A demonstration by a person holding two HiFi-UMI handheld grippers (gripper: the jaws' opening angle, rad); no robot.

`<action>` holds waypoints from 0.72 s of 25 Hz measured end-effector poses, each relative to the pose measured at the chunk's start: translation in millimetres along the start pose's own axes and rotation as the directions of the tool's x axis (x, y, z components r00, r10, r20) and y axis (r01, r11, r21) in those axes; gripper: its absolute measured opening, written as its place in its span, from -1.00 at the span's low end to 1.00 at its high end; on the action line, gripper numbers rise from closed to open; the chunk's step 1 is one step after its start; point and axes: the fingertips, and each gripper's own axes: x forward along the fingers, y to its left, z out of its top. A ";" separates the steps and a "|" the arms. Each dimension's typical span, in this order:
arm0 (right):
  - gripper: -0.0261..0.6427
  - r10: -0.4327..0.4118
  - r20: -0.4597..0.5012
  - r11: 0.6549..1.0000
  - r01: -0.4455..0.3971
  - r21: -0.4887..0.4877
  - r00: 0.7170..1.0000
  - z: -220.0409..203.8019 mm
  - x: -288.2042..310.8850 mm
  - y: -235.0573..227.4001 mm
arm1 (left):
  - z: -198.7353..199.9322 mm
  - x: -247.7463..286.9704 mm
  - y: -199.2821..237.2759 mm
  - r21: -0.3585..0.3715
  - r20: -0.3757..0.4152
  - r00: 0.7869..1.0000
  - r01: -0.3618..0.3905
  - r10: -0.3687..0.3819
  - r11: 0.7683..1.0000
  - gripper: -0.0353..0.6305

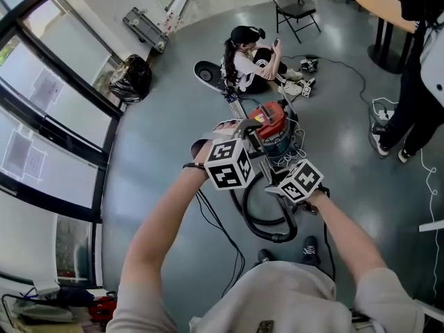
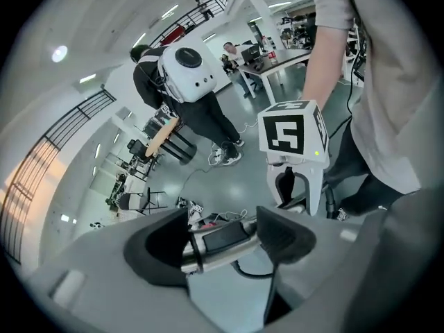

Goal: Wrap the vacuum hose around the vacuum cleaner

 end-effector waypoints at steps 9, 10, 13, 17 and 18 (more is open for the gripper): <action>-0.35 0.068 -0.150 0.990 -0.085 -0.110 0.986 -15.0 35.5 9.9 | -72.4 -3.3 -37.3 -0.108 -0.111 0.988 0.098 -0.109 0.989 -0.01; -0.35 0.074 -0.168 0.988 -0.095 -0.120 0.983 -15.4 41.2 11.8 | -85.3 -4.1 -43.6 -0.106 -0.142 0.982 0.109 -0.123 0.988 -0.01; -0.35 0.092 -0.224 0.981 -0.127 -0.145 0.970 -16.7 61.7 18.8 | -125.5 -5.8 -63.5 -0.101 -0.235 0.959 0.136 -0.157 0.986 -0.01; -0.35 0.100 -0.307 0.970 -0.161 -0.182 0.947 -26.4 86.8 27.5 | -163.2 -5.6 -93.1 -0.132 -0.276 0.940 0.171 -0.201 0.976 -0.01; -0.35 0.101 -0.325 0.968 -0.169 -0.188 0.940 -28.0 92.8 28.8 | -171.1 -5.2 -98.8 -0.145 -0.275 0.938 0.175 -0.210 0.974 -0.01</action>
